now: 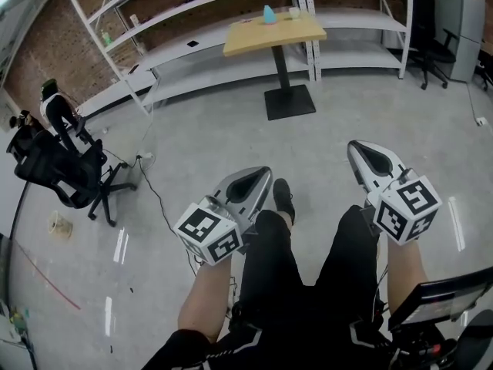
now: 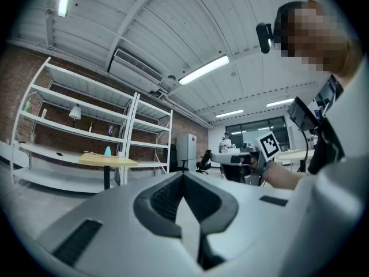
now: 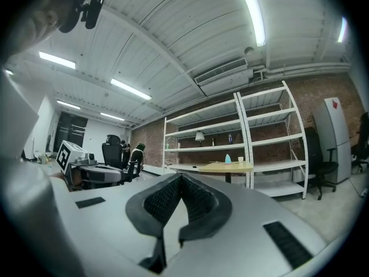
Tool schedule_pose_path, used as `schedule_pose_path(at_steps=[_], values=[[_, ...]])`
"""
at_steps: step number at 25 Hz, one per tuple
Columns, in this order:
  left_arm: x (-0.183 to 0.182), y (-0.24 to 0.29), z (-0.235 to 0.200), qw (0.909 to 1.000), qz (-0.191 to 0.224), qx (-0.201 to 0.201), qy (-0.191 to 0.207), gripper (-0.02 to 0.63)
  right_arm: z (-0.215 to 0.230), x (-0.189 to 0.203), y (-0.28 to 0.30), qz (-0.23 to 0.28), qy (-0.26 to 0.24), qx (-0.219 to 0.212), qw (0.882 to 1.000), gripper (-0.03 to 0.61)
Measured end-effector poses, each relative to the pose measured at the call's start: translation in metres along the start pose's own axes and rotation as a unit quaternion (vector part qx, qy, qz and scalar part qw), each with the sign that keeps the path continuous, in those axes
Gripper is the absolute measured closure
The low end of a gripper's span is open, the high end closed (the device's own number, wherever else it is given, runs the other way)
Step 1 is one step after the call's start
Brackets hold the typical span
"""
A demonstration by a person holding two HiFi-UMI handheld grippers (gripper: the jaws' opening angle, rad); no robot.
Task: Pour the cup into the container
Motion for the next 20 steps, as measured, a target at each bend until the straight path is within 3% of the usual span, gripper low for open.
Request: schedule_pose_path(at_steps=[11,20], values=[[-0.006,0.075,-0.105,0.9995,0.030,0.001,0.006,0.612,0.060,-0.005,0.114,-0.009,-0.023,-0.007,1.000,0.577],[-0.005,0.177,-0.192,0.9997,0.019,0.013,0.012,0.612,0.144,0.000,0.209,-0.002,-0.016,-0.004,1.000,0.577]])
Point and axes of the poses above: the fingertips, and each gripper's own axes: y forward along the fingers, z to its right, x out of its underside, the point moved 9 cm from there along -y, backward along the fingers, and after that the axes turned 13 degrees about -x, right-handed, at the moved point
